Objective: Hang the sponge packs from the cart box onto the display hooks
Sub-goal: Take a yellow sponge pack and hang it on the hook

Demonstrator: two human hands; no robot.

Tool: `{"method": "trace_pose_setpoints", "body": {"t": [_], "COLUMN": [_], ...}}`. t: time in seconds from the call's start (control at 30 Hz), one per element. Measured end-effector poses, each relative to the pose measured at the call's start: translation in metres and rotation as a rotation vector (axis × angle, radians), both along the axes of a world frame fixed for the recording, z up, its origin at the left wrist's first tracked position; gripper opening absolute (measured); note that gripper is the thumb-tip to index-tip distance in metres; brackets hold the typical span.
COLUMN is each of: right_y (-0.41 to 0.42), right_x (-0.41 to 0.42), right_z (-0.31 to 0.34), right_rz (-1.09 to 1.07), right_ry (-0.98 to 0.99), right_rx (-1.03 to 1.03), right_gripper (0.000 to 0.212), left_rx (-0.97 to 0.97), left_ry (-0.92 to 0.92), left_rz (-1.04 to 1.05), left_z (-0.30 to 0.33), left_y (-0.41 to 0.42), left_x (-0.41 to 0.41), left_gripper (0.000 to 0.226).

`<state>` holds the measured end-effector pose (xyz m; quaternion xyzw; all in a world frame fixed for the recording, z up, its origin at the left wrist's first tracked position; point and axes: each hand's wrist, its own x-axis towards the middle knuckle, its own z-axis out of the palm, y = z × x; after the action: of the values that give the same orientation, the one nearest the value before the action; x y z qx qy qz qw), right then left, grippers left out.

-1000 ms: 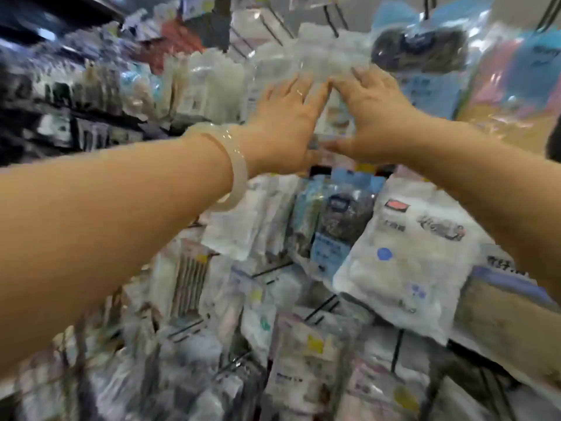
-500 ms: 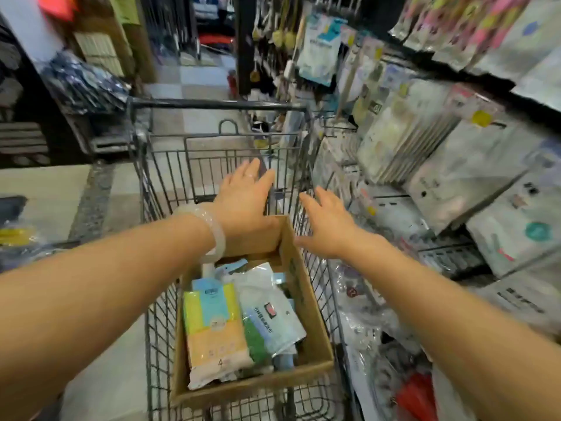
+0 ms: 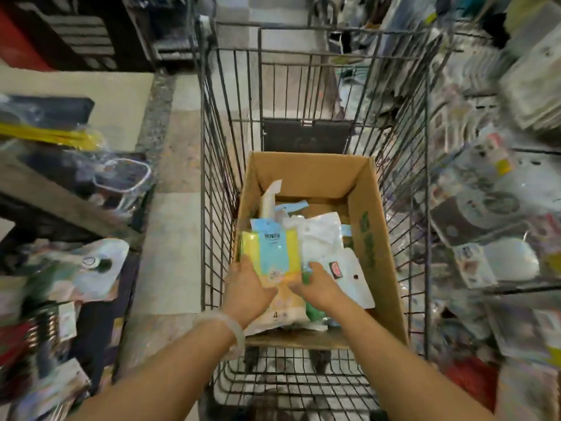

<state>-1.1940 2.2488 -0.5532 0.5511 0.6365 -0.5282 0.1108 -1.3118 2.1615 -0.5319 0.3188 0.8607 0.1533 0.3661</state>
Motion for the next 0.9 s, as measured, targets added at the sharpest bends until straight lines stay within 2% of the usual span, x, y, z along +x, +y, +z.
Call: {"method": "trace_pose_setpoints", "body": {"t": [0.1,0.2,0.27,0.37,0.43,0.53,0.7,0.8,0.9], "right_y": [-0.012,-0.015,-0.012,-0.006,0.000,0.010,0.037,0.057,0.077], "right_x": [-0.003,0.000,0.005,0.015,0.023,0.037,0.065,0.083,0.101], "right_z": [-0.018,-0.025,-0.025,-0.019,-0.011,0.009,0.064,0.111,0.173], "right_rz": [-0.159,-0.271,-0.309,-0.337,-0.369,-0.412,-0.459,-0.430,-0.392], "right_ry": [0.113,0.163,0.162,0.191,0.236,0.306,0.363,0.375,0.378], "right_rx": [-0.075,-0.108,-0.120,-0.111,-0.106,-0.113,0.013,0.201,0.403], "right_gripper": [0.049,0.052,0.048,0.030,0.026,0.029,0.040,0.040,0.045], "left_rx": [-0.001,-0.036,-0.030,0.029,0.077,0.189,0.455,0.642,0.778], "left_ry": [-0.084,-0.089,-0.110,-0.138,-0.161,-0.296,-0.407,-0.440,-0.459], "left_rz": [0.110,0.224,0.321,0.319,0.350,0.372,0.226,0.084,-0.098], "left_z": [-0.014,-0.021,-0.023,-0.020,-0.014,0.000,0.046,0.089,0.144], "left_y": [-0.002,0.000,0.001,0.004,0.010,0.025,0.062,0.088,0.115], "left_x": [0.008,0.010,0.010,0.013,0.016,0.023,0.038,0.052,0.059], "left_gripper": [0.074,0.079,0.074,0.061,0.070,0.076,0.084,0.101,0.106]}}
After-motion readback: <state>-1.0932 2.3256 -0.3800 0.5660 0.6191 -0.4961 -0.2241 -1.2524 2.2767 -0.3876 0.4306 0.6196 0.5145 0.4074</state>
